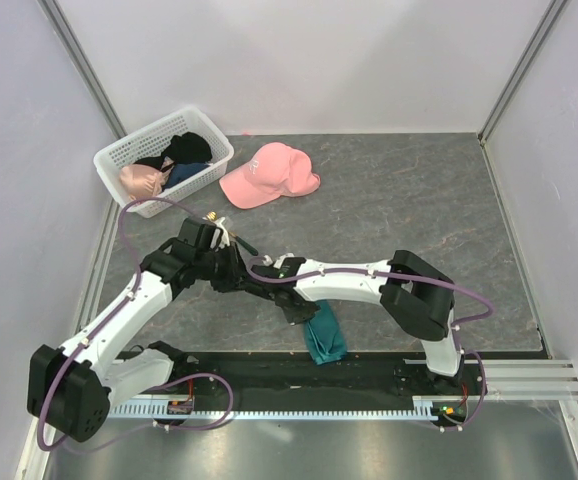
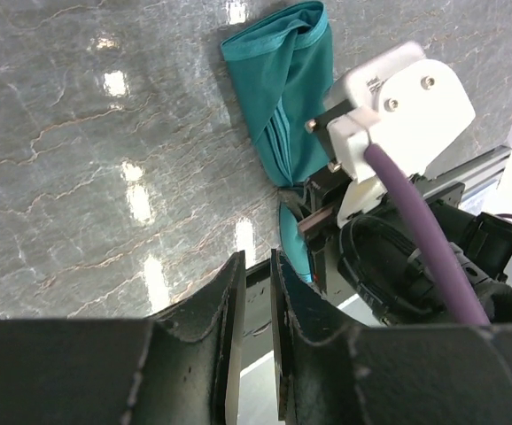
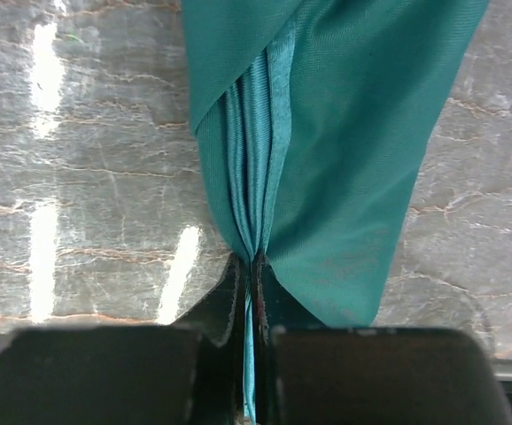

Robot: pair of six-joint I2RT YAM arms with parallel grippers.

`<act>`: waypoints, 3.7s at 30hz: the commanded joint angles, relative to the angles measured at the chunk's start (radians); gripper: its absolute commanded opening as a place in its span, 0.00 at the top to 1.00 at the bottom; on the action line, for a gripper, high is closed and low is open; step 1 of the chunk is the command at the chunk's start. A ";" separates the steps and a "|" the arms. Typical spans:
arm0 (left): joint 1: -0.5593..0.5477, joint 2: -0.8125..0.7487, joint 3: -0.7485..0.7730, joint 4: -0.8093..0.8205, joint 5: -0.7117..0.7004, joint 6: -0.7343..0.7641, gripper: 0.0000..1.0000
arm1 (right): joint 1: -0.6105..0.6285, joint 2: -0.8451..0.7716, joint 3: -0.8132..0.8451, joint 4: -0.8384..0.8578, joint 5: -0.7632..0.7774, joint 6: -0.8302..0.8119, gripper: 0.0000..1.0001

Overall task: Fold the napkin into a case and place the utensils inside
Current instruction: Pick up the smaller rectangle-folded napkin from the center of the board, then turn over the smaller rectangle-folded napkin at the center of the board, then smooth out the smaller rectangle-folded napkin at the center of the board.

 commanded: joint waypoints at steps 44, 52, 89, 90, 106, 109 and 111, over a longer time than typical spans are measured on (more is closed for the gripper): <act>-0.221 0.551 0.390 0.169 -0.042 -0.133 0.80 | -0.971 -0.176 -0.545 0.625 -1.208 -0.419 0.68; -0.299 0.709 0.505 0.226 0.005 -0.142 0.81 | -1.120 -0.383 -0.372 0.229 -0.741 -0.523 0.38; -0.246 1.259 1.145 0.234 0.205 -0.117 0.80 | -0.964 -0.538 -0.514 0.171 -0.593 -0.396 0.78; -0.246 1.246 1.140 0.229 0.208 -0.117 0.79 | -0.964 -0.544 -0.506 0.155 -0.590 -0.396 0.77; -0.250 1.335 1.143 0.207 0.203 -0.052 0.80 | -0.935 -0.579 -0.786 0.309 -0.662 -0.287 0.87; -0.252 1.333 1.187 0.154 0.188 -0.015 0.80 | -0.935 -0.639 -0.735 0.269 -0.633 -0.292 0.84; -0.252 1.330 1.198 0.134 0.196 -0.007 0.80 | -0.935 -0.662 -0.672 0.214 -0.633 -0.305 0.83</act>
